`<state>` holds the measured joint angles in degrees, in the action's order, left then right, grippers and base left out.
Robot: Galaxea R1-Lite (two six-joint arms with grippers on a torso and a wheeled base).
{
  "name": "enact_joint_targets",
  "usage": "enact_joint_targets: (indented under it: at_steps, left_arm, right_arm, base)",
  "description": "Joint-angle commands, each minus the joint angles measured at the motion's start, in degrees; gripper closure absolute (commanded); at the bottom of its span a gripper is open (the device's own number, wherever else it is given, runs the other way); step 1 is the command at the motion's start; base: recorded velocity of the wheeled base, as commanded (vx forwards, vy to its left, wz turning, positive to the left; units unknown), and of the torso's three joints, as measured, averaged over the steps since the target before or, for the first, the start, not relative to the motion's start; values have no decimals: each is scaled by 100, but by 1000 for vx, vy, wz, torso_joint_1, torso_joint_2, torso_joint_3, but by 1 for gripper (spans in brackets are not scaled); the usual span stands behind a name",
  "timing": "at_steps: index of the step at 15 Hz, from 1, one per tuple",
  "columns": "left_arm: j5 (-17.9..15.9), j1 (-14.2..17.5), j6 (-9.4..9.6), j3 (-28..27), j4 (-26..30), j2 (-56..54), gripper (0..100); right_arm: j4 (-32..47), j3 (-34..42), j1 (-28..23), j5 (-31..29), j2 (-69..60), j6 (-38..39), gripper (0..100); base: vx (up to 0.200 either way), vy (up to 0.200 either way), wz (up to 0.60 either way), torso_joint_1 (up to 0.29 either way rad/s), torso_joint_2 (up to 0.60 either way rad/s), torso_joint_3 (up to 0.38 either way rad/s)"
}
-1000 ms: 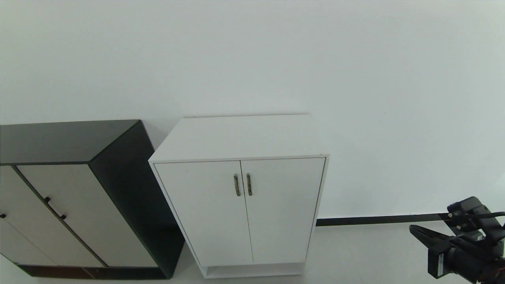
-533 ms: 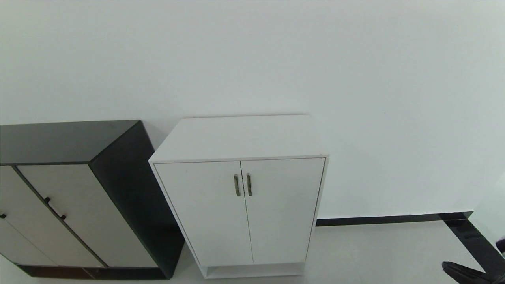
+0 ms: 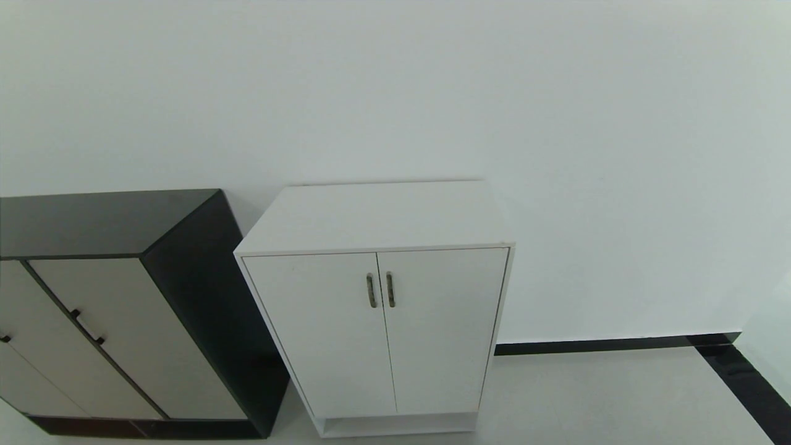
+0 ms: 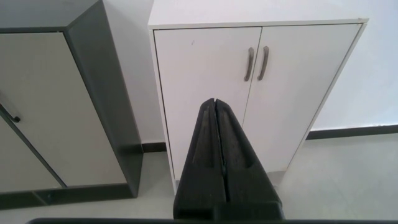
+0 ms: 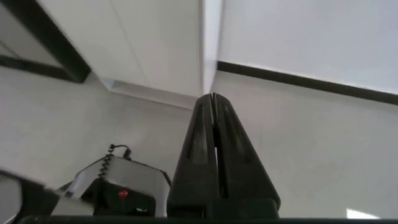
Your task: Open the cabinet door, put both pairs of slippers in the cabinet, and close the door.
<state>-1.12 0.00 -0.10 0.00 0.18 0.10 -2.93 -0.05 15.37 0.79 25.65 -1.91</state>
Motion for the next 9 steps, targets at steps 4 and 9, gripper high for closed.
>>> enact_joint_targets:
  at_steps: [4,9]
  left_arm:
    - [-2,0,1,0,8,-1,100]
    - [-2,0,1,0,8,-1,100]
  right_arm:
    - [82,-30,221,9,-869,7,100]
    - [319,5,722,0,-1123,95,100]
  base:
    - [0,0,0,0,0,0]
    - [0,0,0,0,0,0]
